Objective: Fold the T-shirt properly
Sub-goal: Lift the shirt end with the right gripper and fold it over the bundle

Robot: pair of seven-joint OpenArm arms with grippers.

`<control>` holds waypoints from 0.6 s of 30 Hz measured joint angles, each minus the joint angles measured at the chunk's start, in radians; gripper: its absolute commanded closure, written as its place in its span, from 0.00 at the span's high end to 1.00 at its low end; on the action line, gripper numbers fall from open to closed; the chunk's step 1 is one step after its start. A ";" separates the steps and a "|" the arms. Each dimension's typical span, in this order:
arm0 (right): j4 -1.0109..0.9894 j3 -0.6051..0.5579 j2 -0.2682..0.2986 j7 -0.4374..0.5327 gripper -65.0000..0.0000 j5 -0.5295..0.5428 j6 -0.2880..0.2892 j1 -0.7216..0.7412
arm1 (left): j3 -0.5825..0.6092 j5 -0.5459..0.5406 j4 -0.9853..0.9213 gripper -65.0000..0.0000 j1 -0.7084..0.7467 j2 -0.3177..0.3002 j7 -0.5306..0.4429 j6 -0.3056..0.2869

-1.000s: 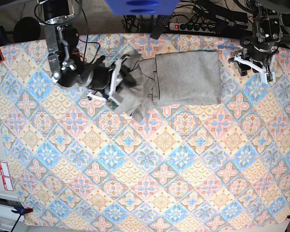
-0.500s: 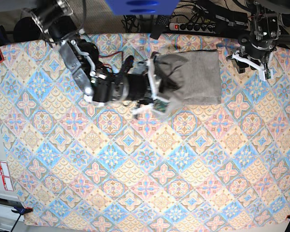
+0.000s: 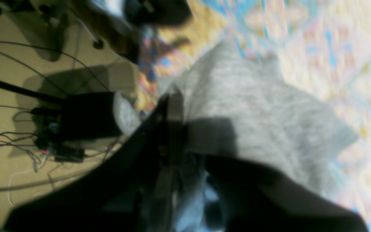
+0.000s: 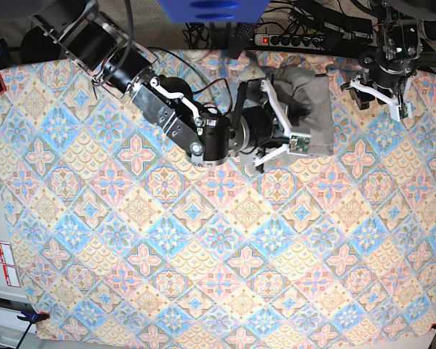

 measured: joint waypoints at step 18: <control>0.065 0.150 0.081 0.012 0.28 -0.117 0.002 -0.047 | 0.007 0.000 0.058 0.46 0.056 -0.006 0.003 -0.006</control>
